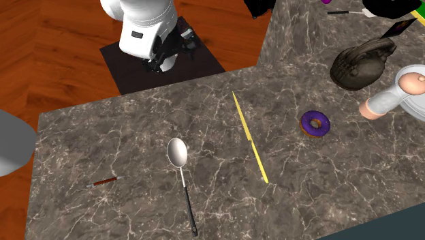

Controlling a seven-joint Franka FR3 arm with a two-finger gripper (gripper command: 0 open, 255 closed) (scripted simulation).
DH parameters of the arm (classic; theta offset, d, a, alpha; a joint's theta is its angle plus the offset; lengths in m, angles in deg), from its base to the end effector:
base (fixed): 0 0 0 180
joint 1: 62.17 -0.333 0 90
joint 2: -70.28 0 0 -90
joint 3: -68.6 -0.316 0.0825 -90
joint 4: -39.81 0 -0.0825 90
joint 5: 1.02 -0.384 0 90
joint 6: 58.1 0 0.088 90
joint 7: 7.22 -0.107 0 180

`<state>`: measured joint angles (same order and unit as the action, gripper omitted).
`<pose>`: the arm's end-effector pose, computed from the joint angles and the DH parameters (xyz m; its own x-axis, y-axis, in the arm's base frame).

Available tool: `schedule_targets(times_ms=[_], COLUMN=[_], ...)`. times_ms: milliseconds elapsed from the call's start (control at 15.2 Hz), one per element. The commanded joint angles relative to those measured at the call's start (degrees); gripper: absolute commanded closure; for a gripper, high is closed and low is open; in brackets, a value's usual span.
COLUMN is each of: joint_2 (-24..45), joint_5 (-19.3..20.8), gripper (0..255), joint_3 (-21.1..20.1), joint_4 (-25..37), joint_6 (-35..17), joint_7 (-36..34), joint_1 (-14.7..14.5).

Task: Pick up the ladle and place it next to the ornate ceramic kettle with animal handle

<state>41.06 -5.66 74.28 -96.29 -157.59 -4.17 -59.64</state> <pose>0.3797 -0.0506 0.4987 0.9886 -0.0838 -0.1248 -0.1003 -0.9861 -0.1323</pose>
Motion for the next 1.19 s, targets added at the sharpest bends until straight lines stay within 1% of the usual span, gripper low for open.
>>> schedule_targets(times_ms=[0, 330, 594, 858, 1122], joint_2=[4.05, 14.31, 22.57, 30.84, 39.17], joint_5=[0.16, -0.39, -1.35, -2.72, -4.37], gripper=[0, 0, 0, 0, 0], joint_3=[0.78, 2.22, 3.31, 4.24, 4.93], joint_4=[1.33, 6.69, 12.18, 18.71, 26.35], joint_6=[-3.21, -9.21, -12.8, -15.3, -16.7], joint_7=[0.58, 1.41, 2.18, 3.0, 3.73], joint_1=[0.4, 0.96, 1.47, 2.17, 3.2])
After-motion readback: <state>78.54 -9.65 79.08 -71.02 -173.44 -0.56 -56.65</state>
